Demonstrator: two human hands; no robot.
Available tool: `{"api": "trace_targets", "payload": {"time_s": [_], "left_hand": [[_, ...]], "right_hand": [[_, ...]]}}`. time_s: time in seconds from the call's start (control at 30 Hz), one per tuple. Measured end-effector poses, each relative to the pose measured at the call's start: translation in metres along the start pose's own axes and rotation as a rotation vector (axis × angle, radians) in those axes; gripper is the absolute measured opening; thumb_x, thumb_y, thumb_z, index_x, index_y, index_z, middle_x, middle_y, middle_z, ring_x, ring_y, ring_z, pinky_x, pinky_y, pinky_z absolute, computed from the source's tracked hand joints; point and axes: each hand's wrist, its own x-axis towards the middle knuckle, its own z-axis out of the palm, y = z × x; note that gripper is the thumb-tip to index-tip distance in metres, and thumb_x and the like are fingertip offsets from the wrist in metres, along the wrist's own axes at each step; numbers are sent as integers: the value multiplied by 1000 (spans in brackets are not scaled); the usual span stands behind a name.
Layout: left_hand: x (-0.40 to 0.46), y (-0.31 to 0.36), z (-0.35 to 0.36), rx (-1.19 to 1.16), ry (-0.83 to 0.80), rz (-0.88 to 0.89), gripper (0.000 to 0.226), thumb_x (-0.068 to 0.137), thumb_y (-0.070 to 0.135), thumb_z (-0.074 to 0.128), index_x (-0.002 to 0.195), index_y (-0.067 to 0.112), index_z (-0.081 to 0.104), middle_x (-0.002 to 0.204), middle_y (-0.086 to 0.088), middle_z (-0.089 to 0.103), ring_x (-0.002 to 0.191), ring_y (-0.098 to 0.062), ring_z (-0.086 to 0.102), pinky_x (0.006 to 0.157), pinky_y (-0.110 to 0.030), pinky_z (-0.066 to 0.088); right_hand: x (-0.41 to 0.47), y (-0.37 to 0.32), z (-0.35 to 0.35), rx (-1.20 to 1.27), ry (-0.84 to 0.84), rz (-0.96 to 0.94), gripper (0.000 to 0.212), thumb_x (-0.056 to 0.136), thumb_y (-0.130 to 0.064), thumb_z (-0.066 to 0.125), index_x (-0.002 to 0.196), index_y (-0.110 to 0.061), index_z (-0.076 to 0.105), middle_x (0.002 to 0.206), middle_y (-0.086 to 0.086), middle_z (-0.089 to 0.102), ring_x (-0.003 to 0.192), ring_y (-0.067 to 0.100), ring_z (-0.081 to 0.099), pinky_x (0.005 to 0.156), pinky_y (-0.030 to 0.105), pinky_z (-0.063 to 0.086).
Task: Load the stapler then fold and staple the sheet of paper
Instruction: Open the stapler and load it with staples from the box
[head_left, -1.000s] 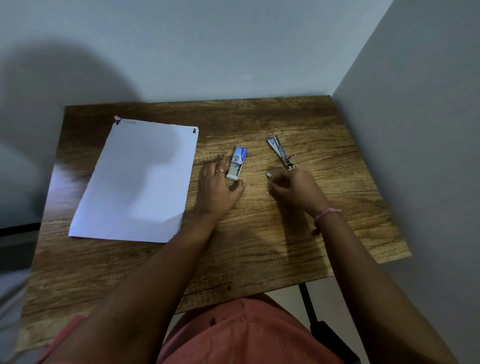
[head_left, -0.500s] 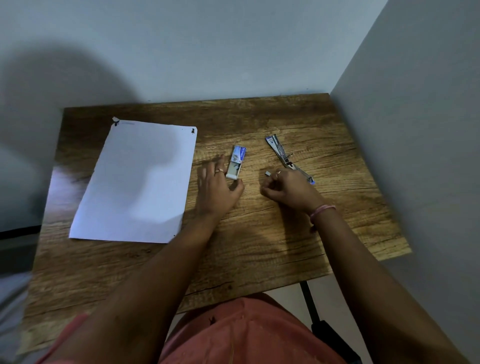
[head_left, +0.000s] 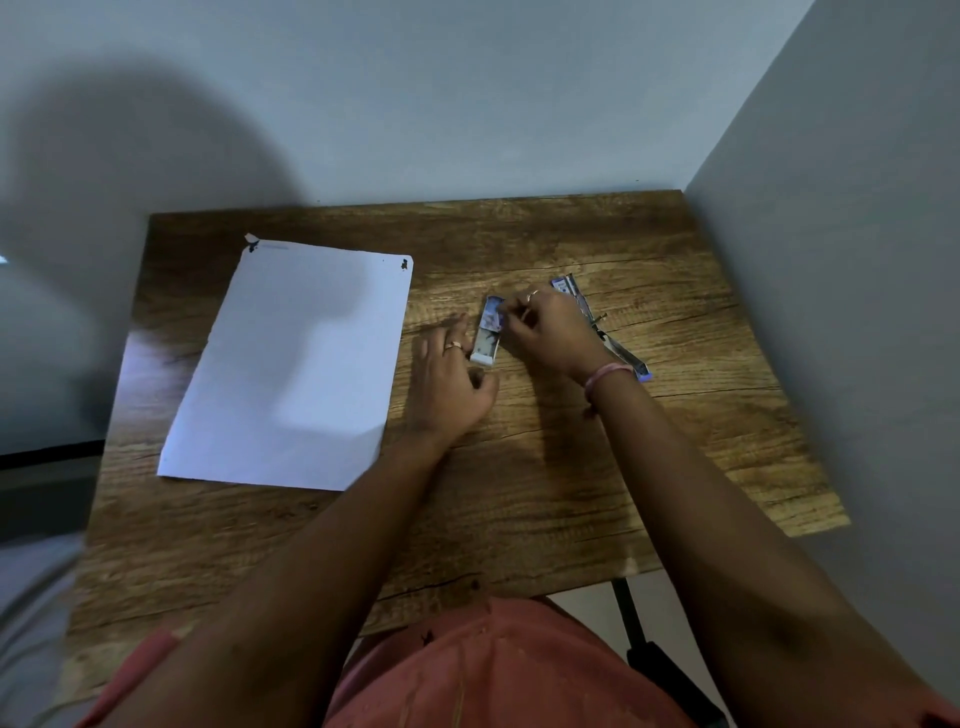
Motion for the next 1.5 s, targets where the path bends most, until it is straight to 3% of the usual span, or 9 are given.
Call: {"api": "trace_targets", "payload": {"time_s": [0.1,0.2,0.77,0.9,1.03,1.17,1.27,1.37,1.5], "left_hand": [[0,0,-2,-23,5,7,74,77,22,65,143,10,35,125,-11,49,121,-28,42,101,-44,42],[0,1,-3,-39,4,10,76,76,22,66,144,10,34,124,-11,47,120,-28,44,102,-46,42],[0,3,-4,-82,29,0,74,81,20,67,145,11,33,129,-13,45,115,-25,50,100,-40,44],[1,3,-2,-68,54,2,71,81,19,67,144,9,35,126,-14,48,115,-26,50,97,-37,44],[1,3,-2,-54,56,5,69,81,17,66,143,8,37,127,-16,48,116,-29,50,98,-41,45],[0,3,-1,-45,54,9,64,83,21,64,141,8,41,128,-17,49,117,-30,50,99,-44,45],[0,4,-2,-60,41,-4,65,82,21,66,140,8,41,127,-16,49,114,-29,53,98,-44,46],[0,5,-3,-81,36,-8,66,80,20,67,140,7,42,125,-16,50,111,-29,54,95,-44,47],[-1,5,-3,-118,60,-6,62,82,19,66,138,7,44,123,-15,51,106,-27,55,91,-43,50]], "right_hand": [[10,-1,-1,-12,18,34,29,91,-7,49,115,-4,63,116,17,54,100,21,53,86,21,37],[22,-4,1,-98,-145,66,40,88,1,44,128,1,53,130,23,47,121,35,46,105,38,37],[6,-13,12,-73,-226,-10,42,82,6,53,121,-4,63,124,19,59,115,30,55,99,27,39],[-4,-17,15,-109,-169,6,44,85,-6,59,129,-8,57,120,20,57,110,33,55,91,28,40],[-24,-22,29,-218,-148,7,55,90,-19,55,142,-11,40,138,15,46,123,32,47,103,41,41],[-41,-17,30,-81,-163,10,65,90,-16,55,148,-9,27,155,13,28,139,27,33,114,36,29],[-53,-6,20,45,17,24,55,88,-7,52,142,-7,38,148,15,37,135,24,38,111,24,26],[-66,11,11,23,258,158,38,91,-6,49,128,-4,54,128,15,50,113,27,55,100,27,39],[-71,28,8,-33,250,265,32,94,-21,53,120,-4,61,121,17,57,109,30,56,94,33,41]]}}
